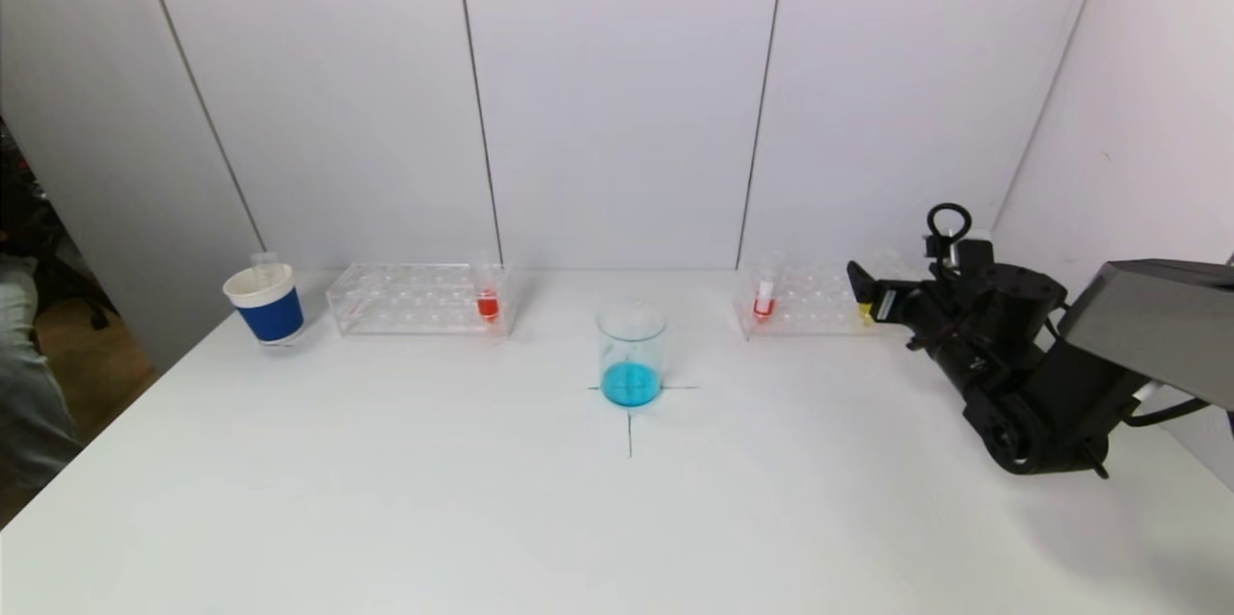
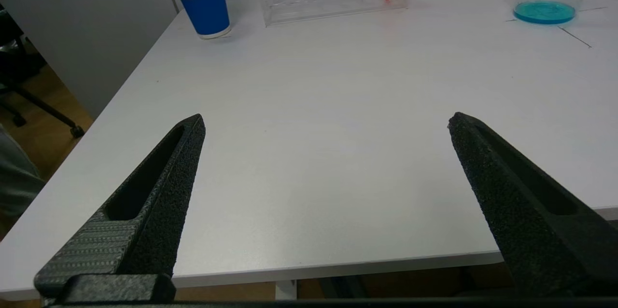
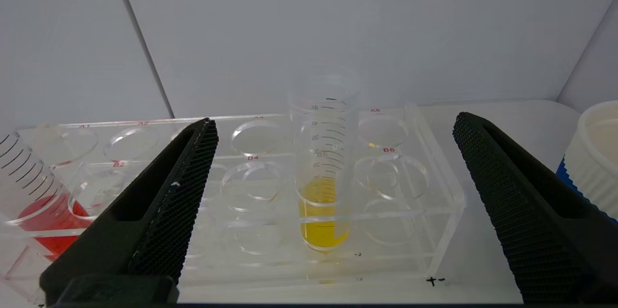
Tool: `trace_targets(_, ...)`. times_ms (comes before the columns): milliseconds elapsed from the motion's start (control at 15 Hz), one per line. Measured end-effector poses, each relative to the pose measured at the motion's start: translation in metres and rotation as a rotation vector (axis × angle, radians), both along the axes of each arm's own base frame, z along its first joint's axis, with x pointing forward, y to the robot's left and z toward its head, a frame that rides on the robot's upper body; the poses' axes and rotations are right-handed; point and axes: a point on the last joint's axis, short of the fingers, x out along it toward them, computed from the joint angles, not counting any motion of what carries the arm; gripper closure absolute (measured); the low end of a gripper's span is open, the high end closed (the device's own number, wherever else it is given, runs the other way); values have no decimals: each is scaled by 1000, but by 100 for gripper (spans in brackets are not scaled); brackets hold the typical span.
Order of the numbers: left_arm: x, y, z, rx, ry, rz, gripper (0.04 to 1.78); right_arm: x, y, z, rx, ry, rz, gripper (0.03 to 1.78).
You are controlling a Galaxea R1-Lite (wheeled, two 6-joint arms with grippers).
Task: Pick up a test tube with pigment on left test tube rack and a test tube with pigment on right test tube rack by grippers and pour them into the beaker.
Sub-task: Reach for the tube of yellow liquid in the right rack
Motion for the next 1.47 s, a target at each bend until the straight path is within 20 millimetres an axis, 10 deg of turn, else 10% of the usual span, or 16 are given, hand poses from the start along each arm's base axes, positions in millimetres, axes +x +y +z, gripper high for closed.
trace_targets(1467, 0, 0, 0, 0, 0, 0, 6, 32, 1, -14, -12, 13, -10, 4)
